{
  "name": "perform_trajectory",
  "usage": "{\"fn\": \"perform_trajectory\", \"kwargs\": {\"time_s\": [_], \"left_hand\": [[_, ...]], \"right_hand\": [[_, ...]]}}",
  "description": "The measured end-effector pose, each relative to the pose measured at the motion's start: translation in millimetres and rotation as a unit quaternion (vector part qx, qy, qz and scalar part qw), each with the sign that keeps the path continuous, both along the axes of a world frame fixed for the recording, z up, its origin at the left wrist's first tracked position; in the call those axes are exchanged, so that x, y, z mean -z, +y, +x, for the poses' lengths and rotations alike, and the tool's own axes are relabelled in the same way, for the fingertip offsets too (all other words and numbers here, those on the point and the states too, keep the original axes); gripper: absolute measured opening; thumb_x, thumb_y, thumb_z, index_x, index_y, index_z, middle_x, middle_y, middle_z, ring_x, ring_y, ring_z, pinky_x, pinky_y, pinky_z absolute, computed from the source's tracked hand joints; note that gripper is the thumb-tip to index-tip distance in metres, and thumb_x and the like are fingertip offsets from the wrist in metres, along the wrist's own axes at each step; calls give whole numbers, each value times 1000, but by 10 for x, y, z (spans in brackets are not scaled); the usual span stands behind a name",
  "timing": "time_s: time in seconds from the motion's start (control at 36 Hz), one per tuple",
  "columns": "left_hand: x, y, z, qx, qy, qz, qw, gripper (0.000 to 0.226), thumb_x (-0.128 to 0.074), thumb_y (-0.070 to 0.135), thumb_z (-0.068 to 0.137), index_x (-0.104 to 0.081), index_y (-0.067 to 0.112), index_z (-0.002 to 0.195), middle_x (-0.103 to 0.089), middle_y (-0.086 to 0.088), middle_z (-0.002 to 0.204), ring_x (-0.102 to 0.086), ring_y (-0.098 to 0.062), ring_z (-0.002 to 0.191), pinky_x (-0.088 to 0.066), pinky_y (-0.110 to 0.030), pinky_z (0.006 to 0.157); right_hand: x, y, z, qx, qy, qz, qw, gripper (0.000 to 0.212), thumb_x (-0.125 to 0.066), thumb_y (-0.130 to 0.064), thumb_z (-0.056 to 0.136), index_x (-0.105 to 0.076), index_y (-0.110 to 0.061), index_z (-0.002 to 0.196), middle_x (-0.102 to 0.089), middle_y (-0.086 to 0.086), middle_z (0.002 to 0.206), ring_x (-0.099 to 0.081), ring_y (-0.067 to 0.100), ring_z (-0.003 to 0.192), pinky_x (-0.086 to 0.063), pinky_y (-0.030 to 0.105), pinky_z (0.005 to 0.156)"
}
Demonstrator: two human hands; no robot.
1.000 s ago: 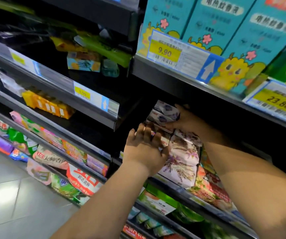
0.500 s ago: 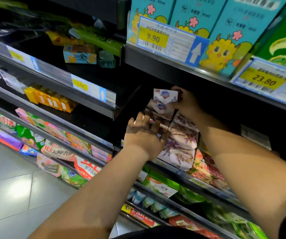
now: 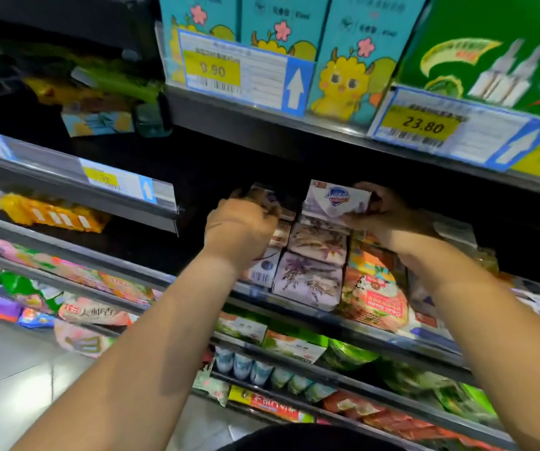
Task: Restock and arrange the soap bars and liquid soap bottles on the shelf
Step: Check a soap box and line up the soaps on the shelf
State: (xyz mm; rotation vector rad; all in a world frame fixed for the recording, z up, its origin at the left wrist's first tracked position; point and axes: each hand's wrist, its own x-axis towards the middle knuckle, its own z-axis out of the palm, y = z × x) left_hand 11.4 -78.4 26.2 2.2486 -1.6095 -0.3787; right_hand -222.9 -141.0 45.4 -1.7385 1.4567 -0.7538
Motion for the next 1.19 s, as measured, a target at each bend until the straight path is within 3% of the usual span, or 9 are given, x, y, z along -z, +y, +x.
{"fn": "perform_trajectory", "kwargs": {"time_s": [0.11, 0.17, 0.25, 0.42, 0.61, 0.72, 0.89, 1.11, 1.19], "left_hand": [[214, -329, 59, -27, -7, 22, 999, 54, -43, 59, 91, -54, 22, 129, -55, -10, 135, -55, -35, 121, -49, -42, 97], [269, -437, 82, -55, 46, 21, 997, 63, -55, 58, 92, -48, 12, 134, -53, -17, 136, -53, -40, 124, -47, -43, 99], [264, -550, 92, -68, 83, 38, 994, 79, -55, 69, 86, -47, 10, 139, -51, -19, 140, -50, -39, 128, -44, -42, 104], [330, -556, 44, -55, 125, 41, 990, 103, -50, 91, 59, -52, 21, 136, -59, -10, 135, -59, -34, 120, -49, -43, 100], [483, -600, 180, -14, 378, -38, 925, 62, -89, 56, 58, -64, 24, 104, -76, 5, 97, -72, -17, 94, -55, -34, 90], [479, -633, 185, 2, 405, -32, 914, 50, -92, 45, 62, -71, 25, 103, -75, 8, 96, -70, -13, 96, -54, -33, 93], [490, -618, 190, -10, 427, -55, 903, 66, -96, 50, 45, -73, 25, 102, -77, 9, 93, -73, -11, 92, -57, -37, 93], [553, -551, 218, -120, 379, -61, 916, 59, -87, 36, 67, -67, 18, 120, -71, -6, 115, -69, -26, 107, -57, -41, 91], [417, -480, 136, -32, 369, -196, 908, 44, -84, 23, 75, -62, 40, 110, -73, -1, 107, -71, -21, 99, -60, -41, 81]], "right_hand": [[56, 135, -25, -31, 24, -46, 998, 63, -80, -2, 79, -50, -7, 134, -57, 1, 116, -56, 15, 107, -46, 5, 74], [108, 149, -39, -43, 11, -50, 998, 63, -75, 7, 80, -47, -1, 136, -55, 3, 116, -55, 13, 102, -42, -1, 66], [124, 158, -47, -48, 0, -60, 997, 58, -75, 8, 80, -49, -9, 130, -58, -2, 110, -55, 0, 88, -43, 0, 67], [131, 154, -75, -44, 5, -58, 997, 57, -81, -5, 79, -49, -20, 124, -62, -7, 109, -60, 12, 104, -47, 23, 90], [101, 159, -60, -49, -4, -63, 997, 48, -81, -8, 80, -51, -40, 98, -61, -19, 103, -61, 11, 105, -47, 28, 95], [99, 166, -61, -46, 0, -58, 997, 51, -81, -7, 80, -49, -42, 100, -62, -8, 114, -60, 18, 114, -47, 36, 102], [97, 192, -63, -41, -9, -41, 998, 52, -78, -6, 83, -45, -31, 115, -60, -5, 115, -58, 14, 111, -42, 24, 93], [63, 233, -53, -44, -9, -55, 997, 51, -79, -10, 83, -46, -34, 112, -58, -18, 105, -56, 8, 104, -40, -1, 74], [46, 232, -47, -39, -24, -54, 997, 48, -78, -7, 83, -50, -35, 111, -62, -10, 109, -59, 10, 106, -43, 3, 76]]}}
